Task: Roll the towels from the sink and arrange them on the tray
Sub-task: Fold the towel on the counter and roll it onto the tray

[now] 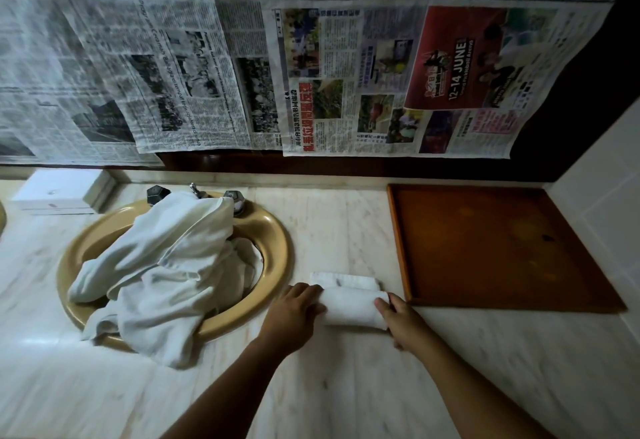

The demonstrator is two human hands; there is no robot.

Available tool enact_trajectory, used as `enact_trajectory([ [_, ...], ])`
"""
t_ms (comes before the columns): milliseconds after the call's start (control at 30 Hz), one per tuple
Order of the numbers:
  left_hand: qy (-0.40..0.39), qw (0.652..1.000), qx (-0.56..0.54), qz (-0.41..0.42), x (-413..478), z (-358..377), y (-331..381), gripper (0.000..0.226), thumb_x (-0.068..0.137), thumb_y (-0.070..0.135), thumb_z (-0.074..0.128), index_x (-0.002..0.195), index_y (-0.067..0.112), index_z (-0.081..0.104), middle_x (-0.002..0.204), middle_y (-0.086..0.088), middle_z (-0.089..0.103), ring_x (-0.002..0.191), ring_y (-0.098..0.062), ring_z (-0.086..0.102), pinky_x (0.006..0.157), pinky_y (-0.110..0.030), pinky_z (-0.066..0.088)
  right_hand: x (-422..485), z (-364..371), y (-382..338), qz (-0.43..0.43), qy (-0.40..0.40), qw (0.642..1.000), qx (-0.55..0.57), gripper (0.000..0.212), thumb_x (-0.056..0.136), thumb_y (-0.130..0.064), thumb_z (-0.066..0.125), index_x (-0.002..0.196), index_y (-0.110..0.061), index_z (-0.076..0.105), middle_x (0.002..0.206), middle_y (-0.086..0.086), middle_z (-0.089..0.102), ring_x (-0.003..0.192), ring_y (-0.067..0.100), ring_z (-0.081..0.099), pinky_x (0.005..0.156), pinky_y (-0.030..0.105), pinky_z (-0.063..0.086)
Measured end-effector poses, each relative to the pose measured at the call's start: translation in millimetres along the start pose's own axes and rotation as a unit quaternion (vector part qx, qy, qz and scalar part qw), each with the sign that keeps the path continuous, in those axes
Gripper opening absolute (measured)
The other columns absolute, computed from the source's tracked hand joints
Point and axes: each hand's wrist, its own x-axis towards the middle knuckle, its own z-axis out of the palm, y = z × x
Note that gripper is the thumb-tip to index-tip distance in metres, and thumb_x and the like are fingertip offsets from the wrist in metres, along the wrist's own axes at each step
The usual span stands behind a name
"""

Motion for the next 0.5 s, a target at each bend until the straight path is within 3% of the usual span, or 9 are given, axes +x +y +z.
enact_trajectory([
  [200, -0.046, 0.996, -0.037, -0.064, 15, 1, 4, 0.038, 0.099, 0.040, 0.039, 0.117, 0.015, 0.061, 0.101, -0.008, 0.061, 0.091, -0.034, 0.056, 0.080, -0.042, 0.047, 1, 2, -16, 0.030, 0.033, 0.999, 0.018, 0.052, 0.102, -0.052, 0.042, 0.146, -0.024, 0.048, 0.141, 0.008, 0.053, 0.115, 0.027, 0.056, 0.087, 0.039, 0.054],
  [300, -0.091, 0.991, -0.063, -0.081, 21, -6, 4, 0.030, 0.103, 0.034, 0.044, 0.115, 0.013, 0.062, 0.102, -0.013, 0.063, 0.096, -0.035, 0.057, 0.086, -0.041, 0.044, -3, -1, -17, 0.059, 0.024, 0.996, 0.061, 0.049, 0.099, -0.057, 0.047, 0.136, -0.027, 0.055, 0.120, 0.001, 0.060, 0.100, 0.022, 0.060, 0.077, 0.036, 0.056],
  [367, -0.127, 0.983, -0.076, -0.110, 24, -9, 2, 0.035, 0.100, 0.044, 0.039, 0.112, 0.018, 0.059, 0.100, -0.014, 0.064, 0.096, -0.035, 0.059, 0.086, -0.041, 0.046, -4, 1, -16, 0.056, 0.040, 0.995, 0.078, 0.044, 0.096, -0.056, 0.054, 0.126, -0.024, 0.060, 0.110, 0.000, 0.064, 0.095, 0.023, 0.064, 0.074, 0.037, 0.057],
  [433, -0.158, 0.977, -0.077, -0.123, 30, -11, 1, 0.040, 0.097, 0.049, 0.034, 0.111, 0.020, 0.057, 0.102, -0.014, 0.064, 0.098, -0.036, 0.061, 0.085, -0.041, 0.047, -3, 7, -10, -0.022, 0.126, 0.991, 0.026, 0.038, 0.095, -0.047, 0.062, 0.122, -0.021, 0.061, 0.116, 0.001, 0.063, 0.098, 0.022, 0.063, 0.077, 0.034, 0.055],
  [500, -0.190, 0.971, -0.064, -0.131, 36, -12, 2, 0.037, 0.102, 0.046, 0.036, 0.113, 0.019, 0.058, 0.107, -0.016, 0.065, 0.102, -0.036, 0.061, 0.086, -0.039, 0.046, -5, 13, 2, -0.195, 0.225, 0.952, -0.066, 0.026, 0.096, -0.033, 0.062, 0.118, -0.019, 0.066, 0.121, 0.000, 0.059, 0.104, 0.022, 0.061, 0.083, 0.031, 0.052],
])
